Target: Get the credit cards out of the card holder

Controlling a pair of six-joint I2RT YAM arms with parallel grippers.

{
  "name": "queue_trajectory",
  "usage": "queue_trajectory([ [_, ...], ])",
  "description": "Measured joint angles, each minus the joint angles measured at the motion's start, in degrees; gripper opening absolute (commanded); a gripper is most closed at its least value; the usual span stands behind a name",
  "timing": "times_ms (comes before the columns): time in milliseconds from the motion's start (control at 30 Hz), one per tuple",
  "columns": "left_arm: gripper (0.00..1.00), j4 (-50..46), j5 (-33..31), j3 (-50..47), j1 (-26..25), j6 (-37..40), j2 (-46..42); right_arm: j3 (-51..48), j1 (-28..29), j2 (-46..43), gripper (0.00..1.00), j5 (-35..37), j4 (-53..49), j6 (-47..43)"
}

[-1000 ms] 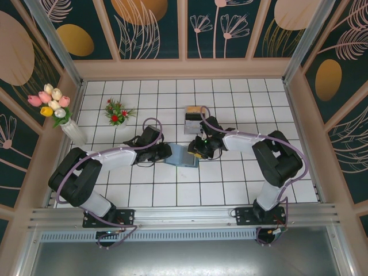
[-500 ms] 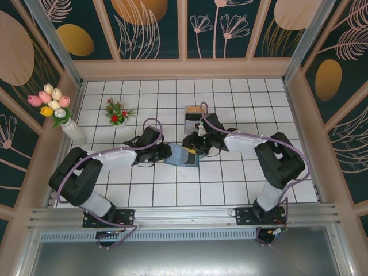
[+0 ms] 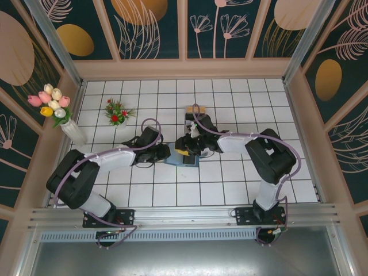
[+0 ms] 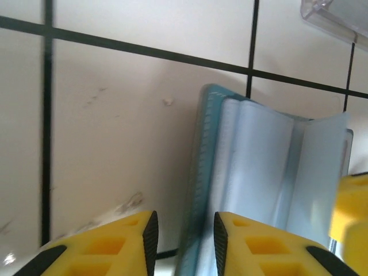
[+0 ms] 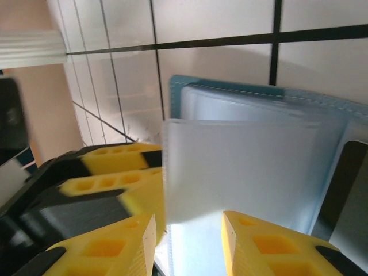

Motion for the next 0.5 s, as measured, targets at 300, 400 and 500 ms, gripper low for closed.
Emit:
queue_trajectory([
  [300, 0.25, -8.68, -7.21, 0.0, 0.0, -1.05, -10.4, 1.92, 0.04, 3.04, 0.2, 0.22, 0.61, 0.74],
  [400, 0.2, -6.78, -5.77, -0.35, 0.0, -1.51, -12.59, 2.34, 0.15, 4.13, 0.18, 1.18, -0.28, 1.09],
  [500, 0.19, -2.54, -2.38, -1.16, 0.0, -1.81, -13.09, 2.36, 0.48, 4.31, 0.17, 3.13, -2.25, 0.68],
])
